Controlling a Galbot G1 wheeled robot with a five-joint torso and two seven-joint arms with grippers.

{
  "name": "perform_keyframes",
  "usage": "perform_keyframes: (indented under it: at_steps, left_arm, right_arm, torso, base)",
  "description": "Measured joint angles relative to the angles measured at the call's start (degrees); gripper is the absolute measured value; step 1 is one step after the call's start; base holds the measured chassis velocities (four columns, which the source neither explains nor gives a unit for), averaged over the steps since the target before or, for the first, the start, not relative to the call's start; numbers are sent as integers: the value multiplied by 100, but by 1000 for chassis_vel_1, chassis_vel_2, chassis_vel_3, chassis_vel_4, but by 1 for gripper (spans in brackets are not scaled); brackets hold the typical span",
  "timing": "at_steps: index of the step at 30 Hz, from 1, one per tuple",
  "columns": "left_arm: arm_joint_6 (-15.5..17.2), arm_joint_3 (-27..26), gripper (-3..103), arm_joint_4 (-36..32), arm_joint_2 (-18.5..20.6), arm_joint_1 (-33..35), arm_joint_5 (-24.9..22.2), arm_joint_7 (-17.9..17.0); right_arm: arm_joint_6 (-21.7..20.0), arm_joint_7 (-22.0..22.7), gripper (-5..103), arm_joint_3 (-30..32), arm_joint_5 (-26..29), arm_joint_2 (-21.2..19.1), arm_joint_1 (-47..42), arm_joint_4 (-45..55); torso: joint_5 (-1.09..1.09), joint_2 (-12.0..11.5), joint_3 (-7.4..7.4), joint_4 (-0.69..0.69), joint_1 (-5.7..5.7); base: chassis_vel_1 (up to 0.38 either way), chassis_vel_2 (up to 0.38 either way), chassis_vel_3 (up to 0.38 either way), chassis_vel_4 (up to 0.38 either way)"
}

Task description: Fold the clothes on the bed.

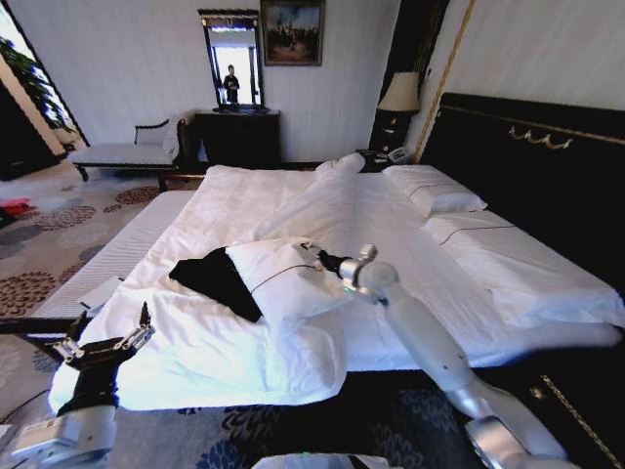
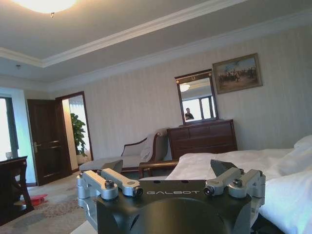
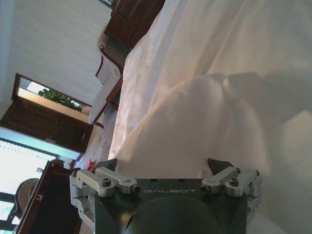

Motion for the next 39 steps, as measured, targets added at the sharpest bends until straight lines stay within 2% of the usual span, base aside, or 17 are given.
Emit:
perform_keyframes:
  at_steps: [11,17,24,26,28,30,33,37,38,39]
  left_arm:
    - [-121,24,100,202,-3,-49,20,-1]
    - [-138,35,100,284,9,-102,17,-2]
    - [-144,102,100,363,12,-147,40,-3]
    - [-150,94,100,379,21,-149,39,-3]
    - [-157,87,100,389,27,-149,35,-3]
    - [-170,78,100,406,34,-151,24,-4]
    - [-182,77,100,424,36,-158,17,-5]
    - [-205,107,100,468,37,-189,9,-6]
    - [-205,107,100,468,37,-189,9,-6]
    - [-210,118,100,479,37,-197,7,-6]
  right_arm:
    - [75,-187,100,-206,-371,443,573,-790]
    - [63,-225,100,-220,-431,470,756,-914]
    - [-134,-254,102,-528,-950,607,899,-1229]
    - [-134,-313,93,-582,-1073,649,937,-1316]
    - [-131,-342,93,-595,-1119,666,954,-1340]
    - [-127,-371,83,-611,-1173,688,979,-1352]
    - [-121,-388,78,-630,-1206,692,994,-1352]
    - [-85,-404,55,-691,-1272,676,1017,-1346]
    - [-85,-404,55,-691,-1272,676,1017,-1346]
    - [-71,-404,49,-699,-1285,674,1017,-1336]
  torso:
    - [2,0,0,0,0]
    - [2,0,-1,-2,0]
    - [2,0,-1,-1,0]
    - [2,0,0,-1,-1]
    - [1,0,0,-1,-1]
    - [2,0,0,-1,-1]
    - [1,0,0,-1,-1]
    - [1,0,0,-2,-1]
    - [1,0,0,-2,-1]
    - [2,0,0,-1,0]
  base:
    - [0,0,0,0]
    - [0,0,0,0]
    - [0,0,0,0]
    - [0,0,0,0]
    - [0,0,0,0]
    - [0,0,0,0]
    - [0,0,0,0]
    - [0,0,0,0]
    - [0,0,0,0]
    - [0,0,0,0]
